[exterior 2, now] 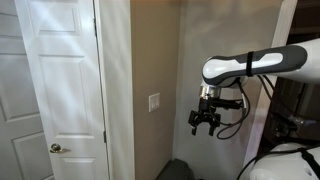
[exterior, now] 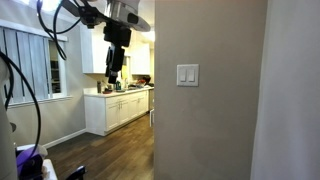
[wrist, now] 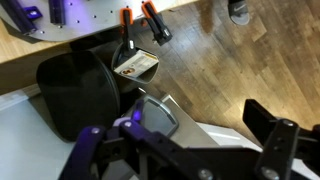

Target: Push the right light switch downwards

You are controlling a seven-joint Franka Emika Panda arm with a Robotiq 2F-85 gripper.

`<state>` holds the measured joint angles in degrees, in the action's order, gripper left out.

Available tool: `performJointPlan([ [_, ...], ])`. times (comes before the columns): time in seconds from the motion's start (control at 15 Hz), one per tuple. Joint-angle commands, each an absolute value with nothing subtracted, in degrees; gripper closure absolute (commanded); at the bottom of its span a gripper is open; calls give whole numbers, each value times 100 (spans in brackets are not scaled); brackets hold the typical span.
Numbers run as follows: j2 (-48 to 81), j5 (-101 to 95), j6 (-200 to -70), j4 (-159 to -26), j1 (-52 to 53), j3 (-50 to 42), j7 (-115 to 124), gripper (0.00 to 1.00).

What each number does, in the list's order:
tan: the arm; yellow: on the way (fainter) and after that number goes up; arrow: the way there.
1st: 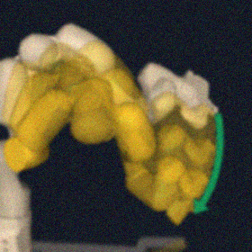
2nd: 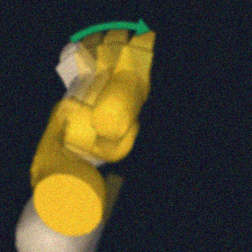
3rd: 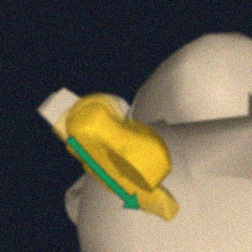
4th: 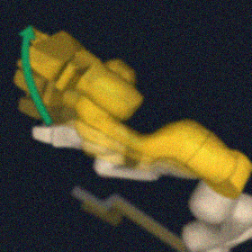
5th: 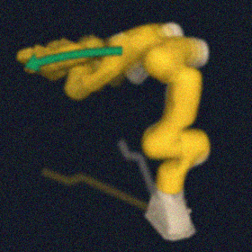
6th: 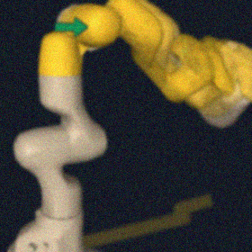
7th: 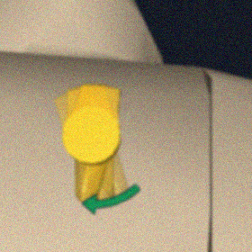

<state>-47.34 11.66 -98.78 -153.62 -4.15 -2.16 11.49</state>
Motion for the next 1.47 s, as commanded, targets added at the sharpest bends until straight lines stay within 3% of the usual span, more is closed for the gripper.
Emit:
performJointPlan([
  [0.0,-4311,1791,-10404,-15141,-630,-266,1590,0],
  [1.0,-3338,4249,-12796,-14583,-1015,-533,2952,1],
  [1.07,-3296,4437,-13010,-14591,-1017,-518,3029,25],
  [1.2,-3195,4830,-13478,-14596,-1008,-450,3205,31],
  [1.4,-3000,5452,-14237,-14573,-972,-310,3439,51],
])
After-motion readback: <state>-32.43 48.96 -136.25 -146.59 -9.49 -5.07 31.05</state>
